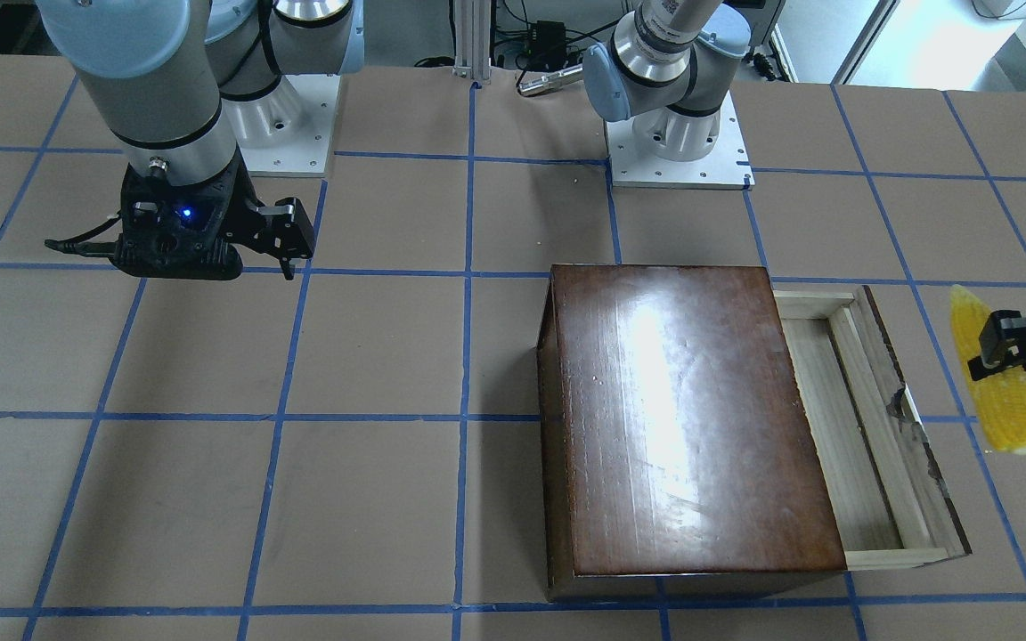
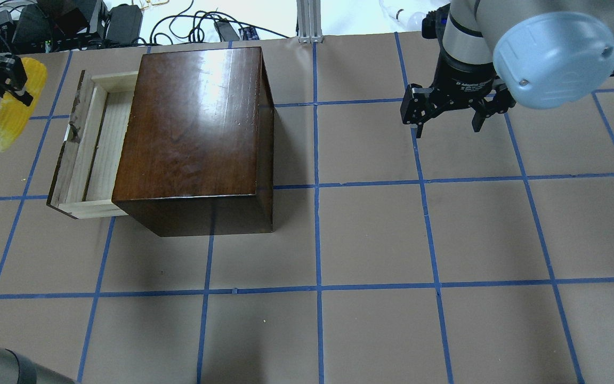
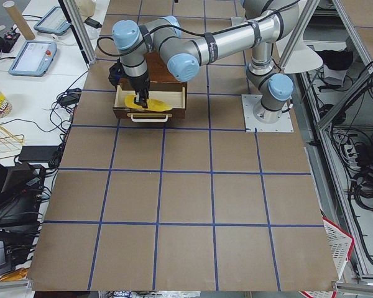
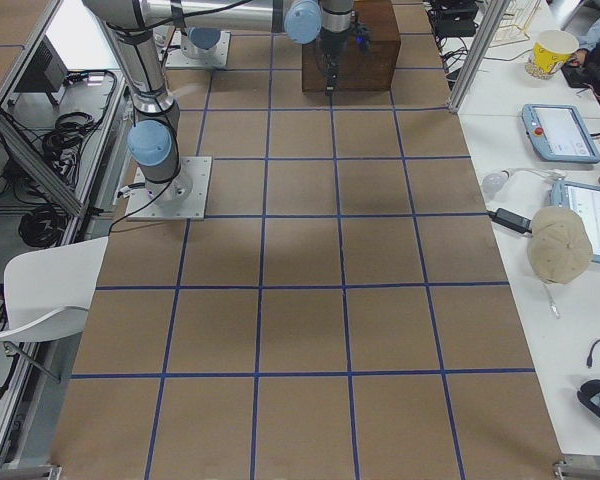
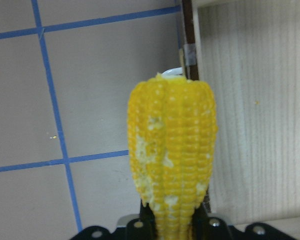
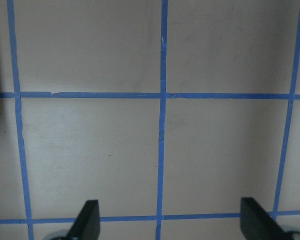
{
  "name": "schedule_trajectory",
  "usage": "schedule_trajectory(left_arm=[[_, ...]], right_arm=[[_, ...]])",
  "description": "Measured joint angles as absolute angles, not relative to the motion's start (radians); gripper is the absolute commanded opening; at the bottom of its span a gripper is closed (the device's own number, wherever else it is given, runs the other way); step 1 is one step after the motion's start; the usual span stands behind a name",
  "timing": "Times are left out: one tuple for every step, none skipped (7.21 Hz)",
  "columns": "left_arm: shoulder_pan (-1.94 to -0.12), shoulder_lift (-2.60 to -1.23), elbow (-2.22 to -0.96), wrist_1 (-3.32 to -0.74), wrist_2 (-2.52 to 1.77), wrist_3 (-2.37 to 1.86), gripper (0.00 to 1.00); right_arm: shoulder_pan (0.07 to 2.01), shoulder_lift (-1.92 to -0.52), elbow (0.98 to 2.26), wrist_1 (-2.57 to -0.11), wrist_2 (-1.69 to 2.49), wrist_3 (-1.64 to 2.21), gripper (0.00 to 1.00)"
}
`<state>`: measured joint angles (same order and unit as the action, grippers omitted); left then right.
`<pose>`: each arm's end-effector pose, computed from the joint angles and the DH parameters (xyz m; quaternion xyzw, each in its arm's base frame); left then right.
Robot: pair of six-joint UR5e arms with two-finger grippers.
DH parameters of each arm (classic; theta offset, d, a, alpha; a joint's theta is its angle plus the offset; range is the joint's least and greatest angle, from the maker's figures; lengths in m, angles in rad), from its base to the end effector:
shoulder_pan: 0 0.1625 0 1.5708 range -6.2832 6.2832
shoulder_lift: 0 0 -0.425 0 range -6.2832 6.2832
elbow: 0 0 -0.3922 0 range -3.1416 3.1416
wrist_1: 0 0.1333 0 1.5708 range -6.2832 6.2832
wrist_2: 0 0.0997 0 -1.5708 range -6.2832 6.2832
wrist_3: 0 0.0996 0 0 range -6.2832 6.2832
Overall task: Open drawer and put corn inside
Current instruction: 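Lift the corn and carry it over the open drawer with the left gripper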
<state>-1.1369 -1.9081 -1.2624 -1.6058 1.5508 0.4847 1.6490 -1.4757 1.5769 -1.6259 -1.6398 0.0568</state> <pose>0.1403 -0.6247 0.4465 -0.0251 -0.9991 -0.0242 0.0231 0.1671 -0.5141 0.4421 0.0115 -0.9991 -0.0207 0.0360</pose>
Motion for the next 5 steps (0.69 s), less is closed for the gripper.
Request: schedule_trajectory(left_arm=[[-1.163,-1.917,-1.267,-1.607,1.541,0.414,0.0],[-1.186,-1.923,-1.272,-1.607,1.538,0.368,0.0],[-1.202,-1.931,-1.276,-1.606,1.527,0.339,0.0],[-1.21,-1.94,-1.285,-1.604,1.507,0.32,0.0],[-1.214,-1.951,-1.305,-1.595,1.492,0.308,0.0]], right_arm=[[1.649,-1.476,1.577,-1.626,-1.639,0.057,1.0],[1.649,-1.476,1.577,-1.626,-1.639,0.057,1.0],[1.649,-1.476,1.577,-1.626,-1.639,0.057,1.0],[1.649,-1.476,1.577,-1.626,-1.64,0.057,1.0],[1.649,-1.476,1.577,-1.626,-1.639,0.057,1.0]])
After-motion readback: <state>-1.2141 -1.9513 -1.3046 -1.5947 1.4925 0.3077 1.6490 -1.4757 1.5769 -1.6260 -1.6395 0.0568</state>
